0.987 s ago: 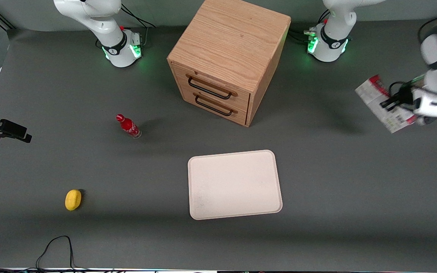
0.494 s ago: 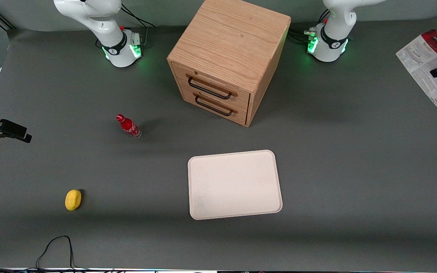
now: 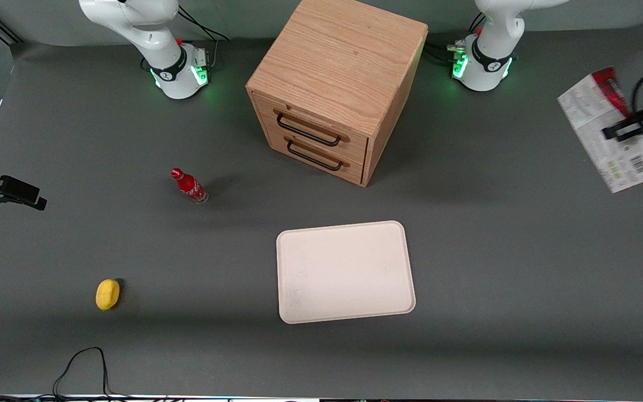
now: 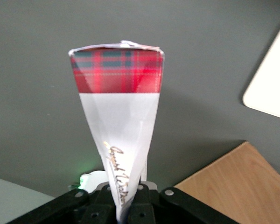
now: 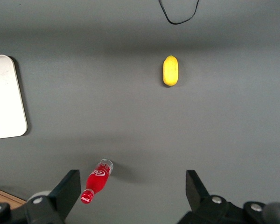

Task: Place red cookie box on tray
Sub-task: 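Lift the cookie box upright with the left gripper, then carry the box over the white tray and lower it onto the tray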

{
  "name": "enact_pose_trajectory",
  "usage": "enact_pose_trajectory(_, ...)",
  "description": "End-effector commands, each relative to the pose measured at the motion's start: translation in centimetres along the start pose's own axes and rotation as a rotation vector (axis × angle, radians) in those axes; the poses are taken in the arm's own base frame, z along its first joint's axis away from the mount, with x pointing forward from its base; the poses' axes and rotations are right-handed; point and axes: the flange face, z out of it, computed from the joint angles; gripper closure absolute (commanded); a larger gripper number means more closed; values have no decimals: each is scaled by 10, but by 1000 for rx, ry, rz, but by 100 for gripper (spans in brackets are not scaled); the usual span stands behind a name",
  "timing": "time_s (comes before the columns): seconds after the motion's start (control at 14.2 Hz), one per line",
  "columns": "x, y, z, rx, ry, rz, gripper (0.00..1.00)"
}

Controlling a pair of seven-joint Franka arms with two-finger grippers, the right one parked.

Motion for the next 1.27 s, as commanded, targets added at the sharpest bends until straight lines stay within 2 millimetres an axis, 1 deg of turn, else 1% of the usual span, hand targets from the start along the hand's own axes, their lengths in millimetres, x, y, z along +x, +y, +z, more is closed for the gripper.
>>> enact_pose_trajectory(0.0, 4, 99, 3, -18, -10, 15, 100)
enact_pose_trajectory(0.14, 8, 184, 32, -38, -11, 34, 100)
enact_pose_trajectory(0.21, 10, 219, 49, -48, -5, 61, 100)
enact_pose_trajectory(0.28, 10, 248, 67, -52, 7, 95, 100)
enact_pose_trajectory(0.42, 13, 287, 99, -65, 32, 132, 100)
enact_pose_trajectory(0.63, 30, 316, 144, -59, 71, 184, 100)
enact_pose_trajectory(0.78, 49, 327, 181, -52, 93, 222, 100)
enact_pose_trajectory(1.06, 83, 350, 253, -114, 143, 213, 100)
enact_pose_trajectory(1.13, 89, 354, 271, -124, 146, 209, 100)
enact_pose_trajectory(1.2, 94, 356, 284, -122, 148, 209, 100)
